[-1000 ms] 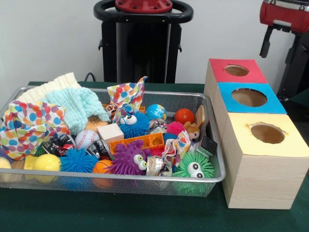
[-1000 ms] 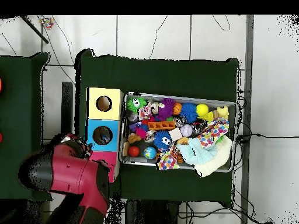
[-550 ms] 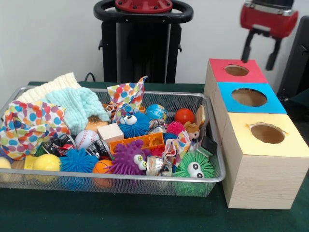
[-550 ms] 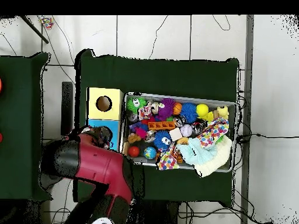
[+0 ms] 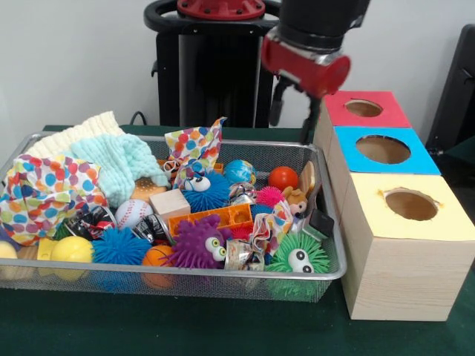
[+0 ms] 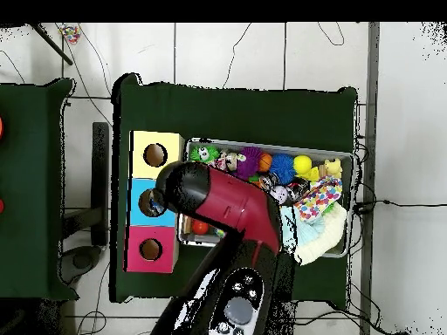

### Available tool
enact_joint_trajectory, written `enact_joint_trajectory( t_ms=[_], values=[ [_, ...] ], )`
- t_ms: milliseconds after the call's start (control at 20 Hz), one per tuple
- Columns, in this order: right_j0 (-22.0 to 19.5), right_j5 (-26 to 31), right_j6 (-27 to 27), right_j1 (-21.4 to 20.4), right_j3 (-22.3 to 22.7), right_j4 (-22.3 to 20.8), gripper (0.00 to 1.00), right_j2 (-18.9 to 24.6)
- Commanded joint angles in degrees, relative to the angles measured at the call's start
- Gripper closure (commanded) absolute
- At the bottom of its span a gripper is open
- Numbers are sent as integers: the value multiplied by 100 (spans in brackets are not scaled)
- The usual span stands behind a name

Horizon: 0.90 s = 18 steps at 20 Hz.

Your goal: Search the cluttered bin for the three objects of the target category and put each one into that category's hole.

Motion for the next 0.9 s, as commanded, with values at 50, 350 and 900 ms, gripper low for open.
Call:
enact_joint_trajectory(
  t_ms=[50, 350, 900],
  values=[
    [-415, 301, -635, 446, -740, -603, 0, 950],
    [-1063, -41, -1944, 138, -244, -1339, 0, 1926],
    [-1813, -1049, -2249, -41, 849, -2812, 0, 3489]
  ],
)
